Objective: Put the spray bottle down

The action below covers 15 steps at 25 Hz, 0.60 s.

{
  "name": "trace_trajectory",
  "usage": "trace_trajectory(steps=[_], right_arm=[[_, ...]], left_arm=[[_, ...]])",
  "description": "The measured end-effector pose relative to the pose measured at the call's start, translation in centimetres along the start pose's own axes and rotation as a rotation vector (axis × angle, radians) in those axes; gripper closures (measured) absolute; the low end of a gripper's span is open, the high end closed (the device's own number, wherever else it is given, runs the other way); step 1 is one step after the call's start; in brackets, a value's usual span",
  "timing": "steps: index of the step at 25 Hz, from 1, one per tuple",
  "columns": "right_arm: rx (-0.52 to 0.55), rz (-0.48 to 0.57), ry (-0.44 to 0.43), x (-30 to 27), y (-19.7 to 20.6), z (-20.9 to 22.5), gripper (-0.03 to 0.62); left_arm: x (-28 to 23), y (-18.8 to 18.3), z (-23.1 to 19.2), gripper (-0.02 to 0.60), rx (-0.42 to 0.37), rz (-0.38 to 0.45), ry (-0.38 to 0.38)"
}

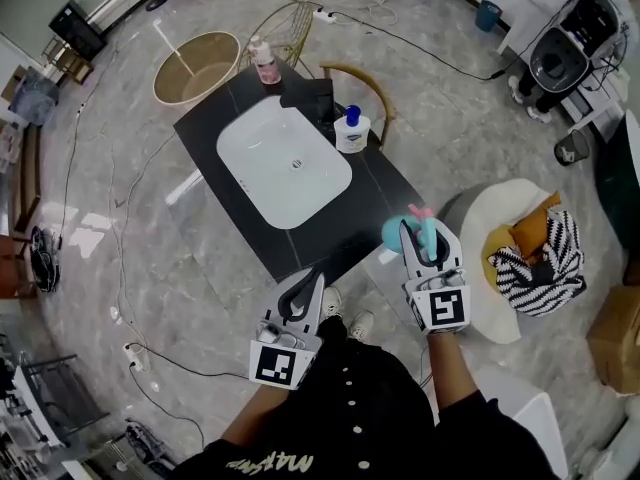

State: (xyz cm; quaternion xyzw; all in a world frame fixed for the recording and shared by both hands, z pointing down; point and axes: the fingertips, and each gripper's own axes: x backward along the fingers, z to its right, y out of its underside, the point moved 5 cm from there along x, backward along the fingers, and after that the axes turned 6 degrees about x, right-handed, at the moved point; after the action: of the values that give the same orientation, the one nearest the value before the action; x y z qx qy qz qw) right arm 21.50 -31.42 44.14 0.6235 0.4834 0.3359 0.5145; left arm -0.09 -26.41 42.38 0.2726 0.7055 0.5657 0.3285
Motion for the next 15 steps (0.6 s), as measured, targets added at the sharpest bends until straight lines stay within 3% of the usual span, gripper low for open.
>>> trace_trajectory(steps=[9,15], right_arm=[[-0.015,-0.106,-0.057,-8.9,7.4,-0.9,0.480],[-0.025,-0.144,-0.062,-13.4,11.0,-0.9,0.480]], left_arm=[[-2.4,5.7,-2.7,0.558,0.087,-0.159,-0.013],[-4.1,8.3,-4.0,0.558,0.098,-0.212,0.004]])
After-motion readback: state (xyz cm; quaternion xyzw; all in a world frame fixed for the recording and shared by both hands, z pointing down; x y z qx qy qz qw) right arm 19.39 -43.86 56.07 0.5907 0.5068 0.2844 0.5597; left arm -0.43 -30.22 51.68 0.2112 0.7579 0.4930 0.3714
